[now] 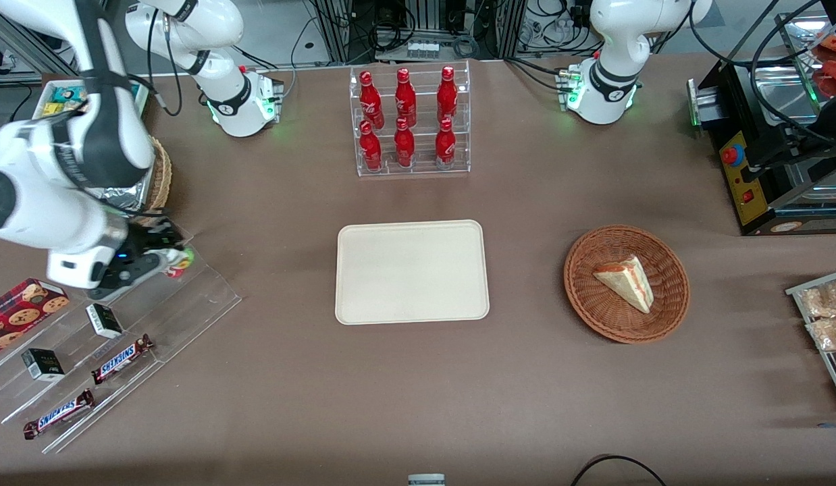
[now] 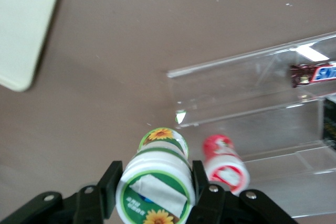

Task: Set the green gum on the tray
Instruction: 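Lift the canister and carry it over the cream tray, then lower the held canister onto the middle of the cream tray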

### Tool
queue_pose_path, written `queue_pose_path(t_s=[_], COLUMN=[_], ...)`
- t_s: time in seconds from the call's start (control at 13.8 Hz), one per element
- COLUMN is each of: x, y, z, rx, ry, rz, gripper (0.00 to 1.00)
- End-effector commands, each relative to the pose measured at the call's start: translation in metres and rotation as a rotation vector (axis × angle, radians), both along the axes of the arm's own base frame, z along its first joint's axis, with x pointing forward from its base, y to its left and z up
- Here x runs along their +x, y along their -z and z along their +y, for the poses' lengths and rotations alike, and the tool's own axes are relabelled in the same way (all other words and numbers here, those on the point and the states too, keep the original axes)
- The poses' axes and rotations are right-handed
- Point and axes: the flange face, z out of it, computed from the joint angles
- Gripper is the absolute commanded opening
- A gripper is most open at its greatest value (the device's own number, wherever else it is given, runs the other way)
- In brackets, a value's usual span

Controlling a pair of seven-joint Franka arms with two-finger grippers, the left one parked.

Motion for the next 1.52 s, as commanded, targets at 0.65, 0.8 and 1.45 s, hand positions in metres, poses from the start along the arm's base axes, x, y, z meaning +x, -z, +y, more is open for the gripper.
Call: queue_pose_path(t_s=[0.65, 0.8, 1.45], x=[0.002, 0.006, 0.025], y=[0.031, 0.044, 0.100], z=[0.221, 0.260, 0.377], rx=[-0.043, -0.048, 0.022], ry=[0.388, 0.446, 0.644], rz=[-0.056, -0.071, -0.164], gripper=[0.00, 0.00, 0.00])
